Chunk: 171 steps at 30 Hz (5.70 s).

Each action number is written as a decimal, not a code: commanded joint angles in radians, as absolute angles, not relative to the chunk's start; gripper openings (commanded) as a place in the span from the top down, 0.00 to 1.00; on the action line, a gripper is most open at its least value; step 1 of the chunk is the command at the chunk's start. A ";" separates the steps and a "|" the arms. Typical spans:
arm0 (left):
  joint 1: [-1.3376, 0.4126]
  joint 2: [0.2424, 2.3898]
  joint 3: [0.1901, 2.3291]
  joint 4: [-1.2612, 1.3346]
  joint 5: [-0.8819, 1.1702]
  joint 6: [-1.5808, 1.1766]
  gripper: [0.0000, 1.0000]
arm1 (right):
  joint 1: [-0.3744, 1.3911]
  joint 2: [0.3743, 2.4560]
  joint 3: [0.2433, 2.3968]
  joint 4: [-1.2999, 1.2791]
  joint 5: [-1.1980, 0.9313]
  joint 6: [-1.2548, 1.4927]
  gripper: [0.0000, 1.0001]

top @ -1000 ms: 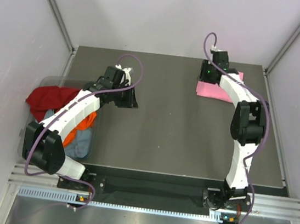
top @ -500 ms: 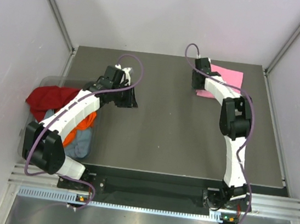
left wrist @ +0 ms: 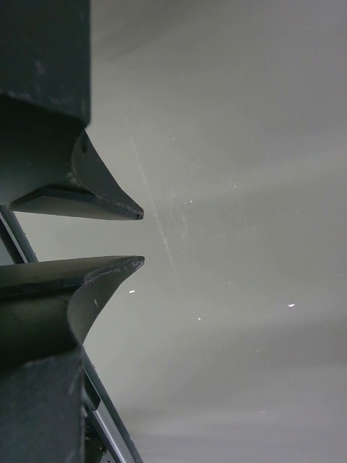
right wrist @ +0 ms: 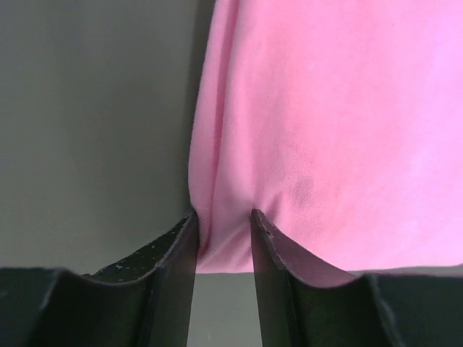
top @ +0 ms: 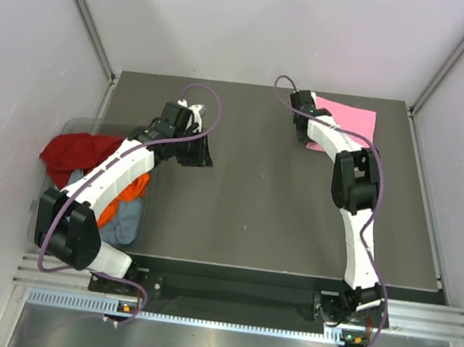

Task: Fold and stack the t-shirts
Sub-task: Neatly place the folded tshirt to the corner, then reset both grippers

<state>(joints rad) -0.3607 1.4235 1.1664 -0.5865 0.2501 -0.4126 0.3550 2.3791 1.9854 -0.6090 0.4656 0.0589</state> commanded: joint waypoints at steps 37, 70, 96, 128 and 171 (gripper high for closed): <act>-0.356 1.434 1.163 -0.555 0.229 -0.397 0.69 | 0.172 2.352 2.037 -0.630 0.425 0.054 0.57; -0.353 1.470 1.181 -0.563 0.212 -0.396 0.69 | 0.169 2.579 2.272 -0.425 0.155 0.412 0.98; -0.351 1.496 1.190 -0.572 0.192 -0.391 0.69 | 0.008 2.586 2.243 -0.440 0.080 0.600 1.00; -0.351 1.474 1.216 -0.569 0.248 -0.400 0.69 | -0.025 2.449 2.106 -0.275 -0.253 0.546 0.96; -0.348 1.032 1.169 -0.560 0.261 -0.483 0.01 | 0.295 0.836 0.997 -0.604 -0.058 0.468 0.00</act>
